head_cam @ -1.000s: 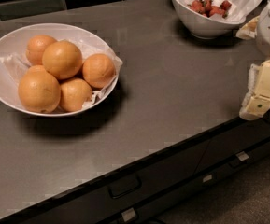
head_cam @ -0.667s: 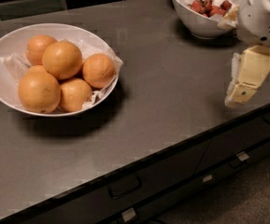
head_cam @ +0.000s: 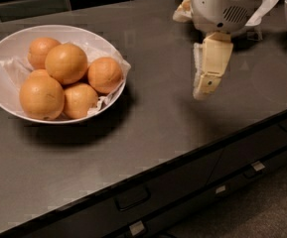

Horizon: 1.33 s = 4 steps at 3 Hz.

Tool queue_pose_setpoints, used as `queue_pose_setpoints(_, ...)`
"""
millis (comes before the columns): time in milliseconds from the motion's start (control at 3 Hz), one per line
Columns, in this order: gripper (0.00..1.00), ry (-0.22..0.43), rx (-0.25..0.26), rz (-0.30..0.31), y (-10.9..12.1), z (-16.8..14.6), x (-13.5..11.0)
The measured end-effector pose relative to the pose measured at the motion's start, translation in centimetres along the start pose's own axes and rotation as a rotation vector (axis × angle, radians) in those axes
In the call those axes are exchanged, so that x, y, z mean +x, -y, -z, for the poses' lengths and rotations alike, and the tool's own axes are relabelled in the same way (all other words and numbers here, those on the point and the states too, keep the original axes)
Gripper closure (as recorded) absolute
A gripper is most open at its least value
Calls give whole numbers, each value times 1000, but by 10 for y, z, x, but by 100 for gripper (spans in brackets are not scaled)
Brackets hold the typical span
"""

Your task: Pick orange from white bowl

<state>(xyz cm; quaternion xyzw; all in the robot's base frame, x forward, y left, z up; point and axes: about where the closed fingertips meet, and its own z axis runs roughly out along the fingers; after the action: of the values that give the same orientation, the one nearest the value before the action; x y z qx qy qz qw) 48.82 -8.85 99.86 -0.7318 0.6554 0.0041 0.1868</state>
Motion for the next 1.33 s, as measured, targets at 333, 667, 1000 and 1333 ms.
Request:
queue_pose_setpoints(333,0,2,6,2,1,1,-1)
queue_pose_setpoints(667,0,35,-13,82,14,-9,-30)
queue_pose_setpoints(1000,0,69,-53,217,32,-28,-78)
queue_pose_setpoints(1333,0,113,-100,351,45,-54,-129)
